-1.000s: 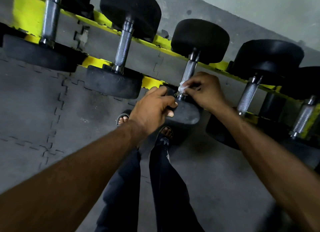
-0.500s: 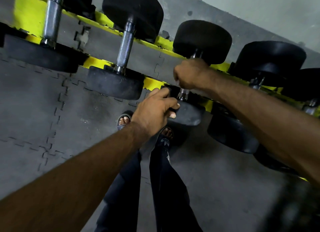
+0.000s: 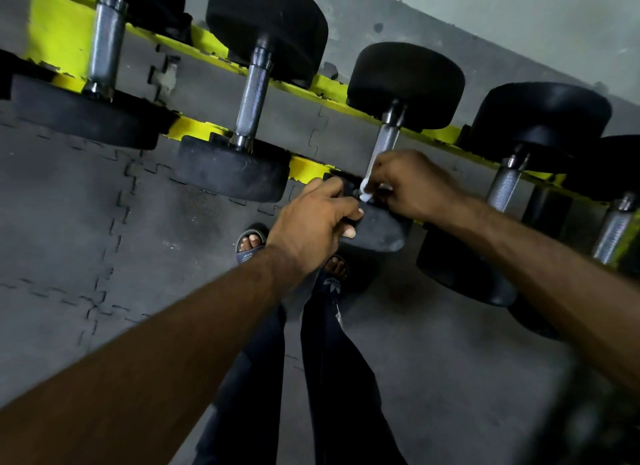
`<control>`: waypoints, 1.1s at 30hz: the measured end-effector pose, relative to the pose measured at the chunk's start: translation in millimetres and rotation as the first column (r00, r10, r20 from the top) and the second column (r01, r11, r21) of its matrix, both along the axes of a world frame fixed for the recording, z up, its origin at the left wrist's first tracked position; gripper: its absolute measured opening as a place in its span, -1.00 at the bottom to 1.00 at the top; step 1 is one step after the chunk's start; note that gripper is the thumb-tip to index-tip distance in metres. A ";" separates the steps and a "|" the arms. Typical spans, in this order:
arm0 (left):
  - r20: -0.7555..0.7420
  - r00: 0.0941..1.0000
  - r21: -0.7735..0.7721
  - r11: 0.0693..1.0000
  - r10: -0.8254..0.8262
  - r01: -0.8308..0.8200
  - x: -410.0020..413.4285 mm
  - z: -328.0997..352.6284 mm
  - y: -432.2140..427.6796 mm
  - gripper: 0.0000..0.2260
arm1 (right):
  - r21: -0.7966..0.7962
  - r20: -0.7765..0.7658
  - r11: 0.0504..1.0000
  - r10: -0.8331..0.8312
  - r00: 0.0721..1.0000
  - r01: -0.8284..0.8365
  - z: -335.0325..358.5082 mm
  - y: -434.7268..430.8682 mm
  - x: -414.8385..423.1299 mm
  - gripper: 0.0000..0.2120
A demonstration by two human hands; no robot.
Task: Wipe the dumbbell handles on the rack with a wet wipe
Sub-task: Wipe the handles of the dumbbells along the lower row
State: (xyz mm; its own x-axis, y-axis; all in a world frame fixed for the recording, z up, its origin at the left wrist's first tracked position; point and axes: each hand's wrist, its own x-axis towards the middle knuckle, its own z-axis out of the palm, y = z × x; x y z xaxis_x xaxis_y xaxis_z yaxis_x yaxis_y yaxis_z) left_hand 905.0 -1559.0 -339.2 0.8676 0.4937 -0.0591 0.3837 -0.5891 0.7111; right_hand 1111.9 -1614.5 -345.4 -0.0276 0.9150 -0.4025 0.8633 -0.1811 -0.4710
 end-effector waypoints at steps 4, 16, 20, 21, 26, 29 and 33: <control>-0.026 1.000 -0.005 1.000 0.007 -0.007 -0.9 -1.3 -0.8 -0.78 | 0.192 -0.037 0.953 -0.232 0.972 0.234 -6.1 -3.7 5.8 -0.83; -0.086 0.996 -0.013 1.000 -0.018 0.017 5.3 2.5 4.1 -0.75 | 0.164 0.182 0.979 -0.152 0.971 0.122 -5.7 16.7 4.9 -0.71; -0.150 0.987 -0.016 0.998 -0.056 0.054 9.3 8.8 8.0 -0.71 | 0.201 0.075 0.945 -0.278 0.958 0.258 -9.9 6.6 -6.8 -0.85; -0.165 0.984 -0.017 0.998 -0.064 0.062 10.5 10.1 8.5 -0.71 | 0.181 0.006 0.941 -0.291 0.957 0.285 -9.3 0.8 -9.6 -0.85; -0.184 0.982 -0.047 0.998 -0.047 0.039 9.7 13.9 7.3 -0.66 | 0.197 -0.145 0.695 -0.677 0.722 0.691 -16.5 -10.0 -4.5 -0.90; -0.217 0.975 -0.040 0.998 -0.050 0.043 11.5 15.0 7.0 -0.65 | 0.139 -0.253 0.526 -0.800 0.544 0.839 -24.1 -14.5 -11.2 -0.88; -0.245 0.969 -0.060 0.998 -0.032 0.018 15.0 18.7 8.3 -0.63 | 0.107 -0.280 0.569 -0.770 0.574 0.816 -24.9 -20.4 -21.1 -0.86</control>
